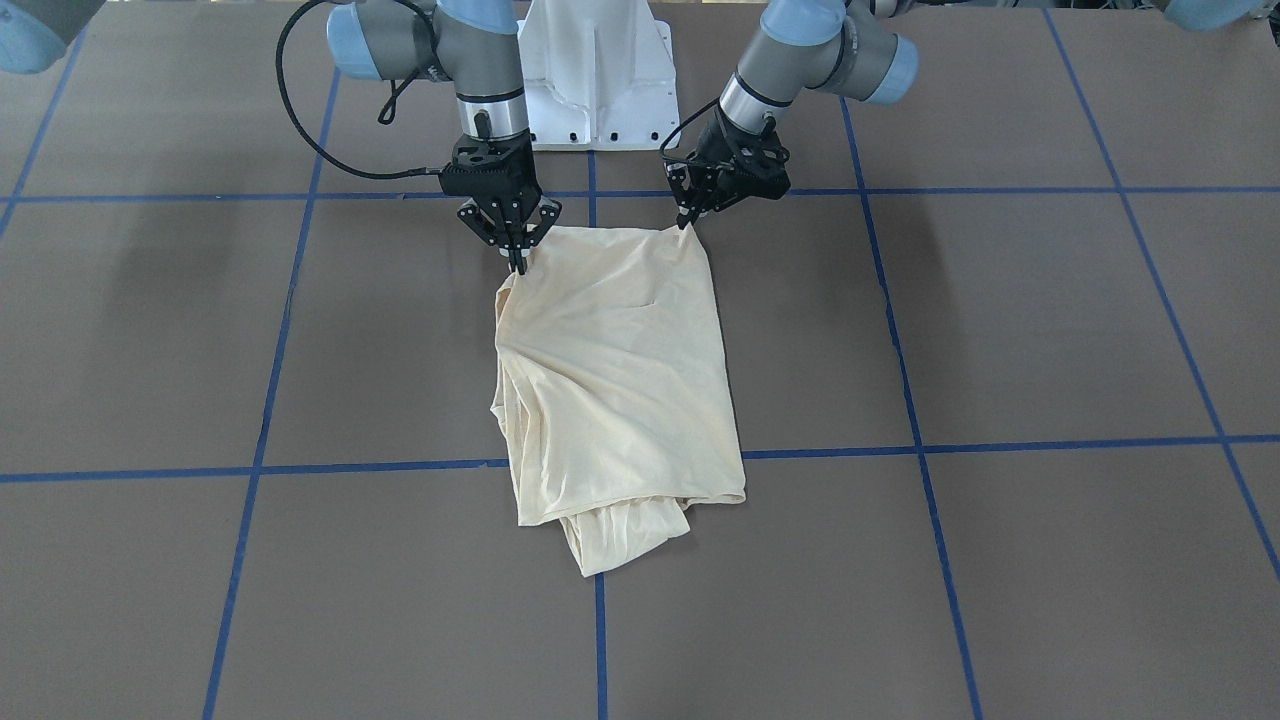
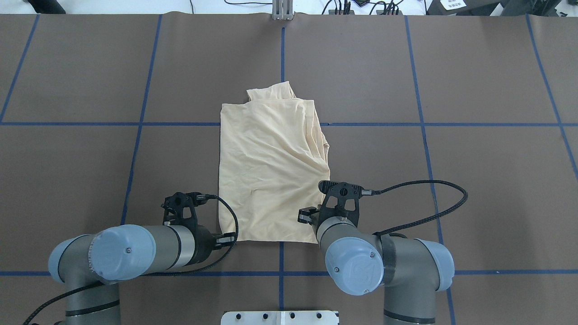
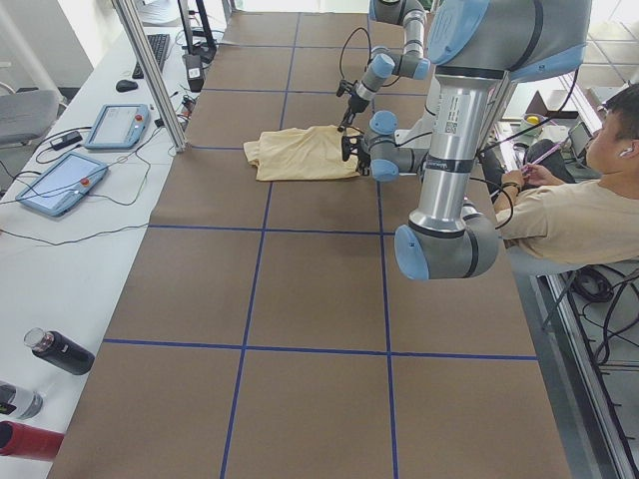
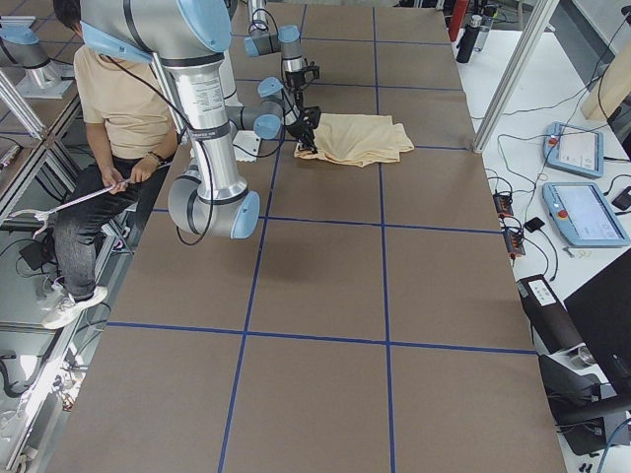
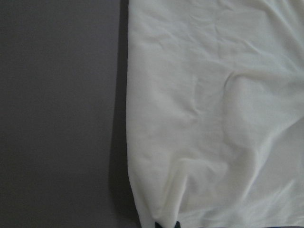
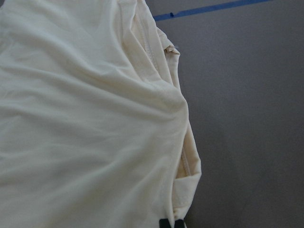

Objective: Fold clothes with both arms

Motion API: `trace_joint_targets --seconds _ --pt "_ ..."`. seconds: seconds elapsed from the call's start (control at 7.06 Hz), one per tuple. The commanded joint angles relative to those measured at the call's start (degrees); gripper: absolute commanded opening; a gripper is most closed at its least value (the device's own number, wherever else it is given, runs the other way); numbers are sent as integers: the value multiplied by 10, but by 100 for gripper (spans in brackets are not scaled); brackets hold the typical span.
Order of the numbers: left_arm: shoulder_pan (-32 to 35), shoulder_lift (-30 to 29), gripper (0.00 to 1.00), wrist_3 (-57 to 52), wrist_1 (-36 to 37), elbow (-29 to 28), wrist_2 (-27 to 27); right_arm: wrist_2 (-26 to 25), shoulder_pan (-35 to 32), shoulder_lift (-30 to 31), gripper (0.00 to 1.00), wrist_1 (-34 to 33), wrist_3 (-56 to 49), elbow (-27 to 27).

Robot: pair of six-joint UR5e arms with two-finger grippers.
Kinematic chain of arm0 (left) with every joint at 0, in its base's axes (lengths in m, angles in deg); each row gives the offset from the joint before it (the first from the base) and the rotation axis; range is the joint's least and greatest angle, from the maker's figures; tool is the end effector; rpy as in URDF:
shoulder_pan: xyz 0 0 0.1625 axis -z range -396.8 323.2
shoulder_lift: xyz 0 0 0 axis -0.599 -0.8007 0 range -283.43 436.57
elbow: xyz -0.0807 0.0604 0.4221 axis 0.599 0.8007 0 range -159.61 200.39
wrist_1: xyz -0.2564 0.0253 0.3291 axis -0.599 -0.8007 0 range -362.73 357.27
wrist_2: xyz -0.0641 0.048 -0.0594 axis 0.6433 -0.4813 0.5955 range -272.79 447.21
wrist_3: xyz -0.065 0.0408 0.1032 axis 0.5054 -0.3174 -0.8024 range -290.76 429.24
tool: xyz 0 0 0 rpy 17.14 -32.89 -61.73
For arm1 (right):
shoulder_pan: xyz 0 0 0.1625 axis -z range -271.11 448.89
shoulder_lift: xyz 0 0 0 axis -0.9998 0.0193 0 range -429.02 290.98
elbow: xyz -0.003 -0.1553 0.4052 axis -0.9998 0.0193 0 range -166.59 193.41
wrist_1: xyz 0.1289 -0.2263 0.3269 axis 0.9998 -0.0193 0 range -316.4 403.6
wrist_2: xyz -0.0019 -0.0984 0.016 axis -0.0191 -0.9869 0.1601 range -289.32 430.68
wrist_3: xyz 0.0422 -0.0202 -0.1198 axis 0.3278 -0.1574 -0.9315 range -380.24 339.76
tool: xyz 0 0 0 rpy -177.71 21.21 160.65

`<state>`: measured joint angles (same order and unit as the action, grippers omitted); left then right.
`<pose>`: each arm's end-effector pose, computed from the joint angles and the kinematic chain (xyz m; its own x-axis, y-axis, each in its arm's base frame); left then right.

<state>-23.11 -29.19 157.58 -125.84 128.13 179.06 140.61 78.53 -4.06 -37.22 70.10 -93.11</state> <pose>0.5580 -0.2688 0.3210 0.3915 -0.0654 -0.9179 0.1964 0.9804 0.0139 -0.5944 -0.2890 0.2922 0.6200 0.1190 0.7755 -0.4341 0.8754 0.2127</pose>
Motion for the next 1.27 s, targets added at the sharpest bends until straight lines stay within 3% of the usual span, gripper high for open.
trace_joint_targets --seconds 0.0,0.42,0.57,0.99,1.13 --pt "0 8 0 0 17 53 1 0 22 37 0 -7 0 -79" --pt "-45 12 0 31 168 211 2 0 92 125 0 -9 1 -207" --pt "-46 8 0 31 185 221 4 -1 93 124 0 -9 1 -207" --pt "-11 -20 0 22 187 166 5 2 30 106 0 -8 -3 -153" --pt "14 -45 0 17 187 132 4 4 2 61 0 -9 -4 -110"
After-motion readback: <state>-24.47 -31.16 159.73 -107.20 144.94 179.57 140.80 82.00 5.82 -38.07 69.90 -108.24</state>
